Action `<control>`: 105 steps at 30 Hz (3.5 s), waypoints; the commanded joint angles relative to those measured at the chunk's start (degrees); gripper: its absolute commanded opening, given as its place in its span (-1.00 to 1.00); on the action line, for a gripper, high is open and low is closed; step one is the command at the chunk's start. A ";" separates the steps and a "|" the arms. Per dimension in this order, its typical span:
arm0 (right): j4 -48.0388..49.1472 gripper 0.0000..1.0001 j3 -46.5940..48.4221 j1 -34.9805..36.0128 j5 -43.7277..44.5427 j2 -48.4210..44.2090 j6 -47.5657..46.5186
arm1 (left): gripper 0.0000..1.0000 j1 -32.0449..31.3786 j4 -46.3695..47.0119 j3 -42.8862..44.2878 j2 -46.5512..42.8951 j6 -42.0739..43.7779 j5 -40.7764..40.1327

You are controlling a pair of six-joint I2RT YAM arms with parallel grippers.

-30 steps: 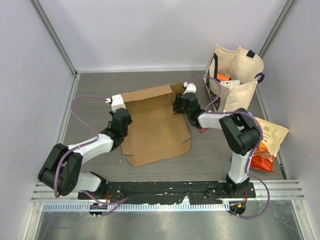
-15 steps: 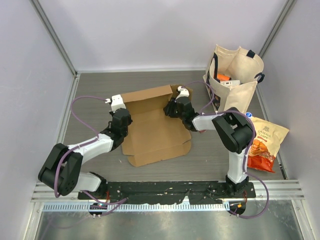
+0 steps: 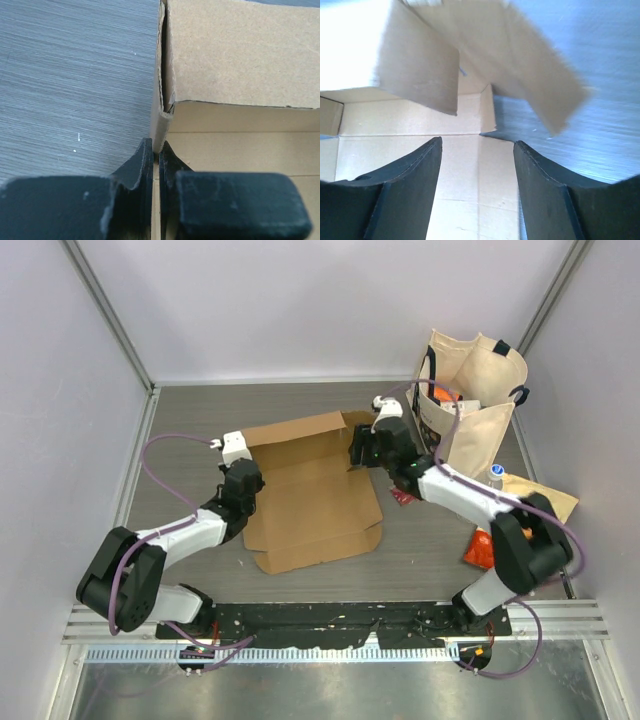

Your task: Fold the paper box

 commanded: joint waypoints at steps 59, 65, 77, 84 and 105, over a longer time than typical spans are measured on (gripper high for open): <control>-28.57 -0.97 24.20 5.96 8.19 0.59 -14.18 | 0.36 0.39 -14.67 0.88 -16.07 -6.34 3.22; -27.08 -0.97 22.79 5.78 7.57 -0.11 -10.94 | 0.24 -0.31 -18.39 -3.15 -28.90 -15.92 14.54; -26.20 -0.97 20.24 3.93 4.24 -2.66 -4.61 | -0.09 -29.21 -2.33 1.31 -10.05 -8.91 6.48; -26.11 -0.97 20.59 3.58 2.65 -3.19 -3.29 | -0.63 -30.81 12.00 8.35 12.89 -11.00 8.77; -26.99 -0.97 22.53 3.50 6.25 -3.80 -10.57 | -1.00 -26.24 16.07 13.89 33.49 -29.21 7.89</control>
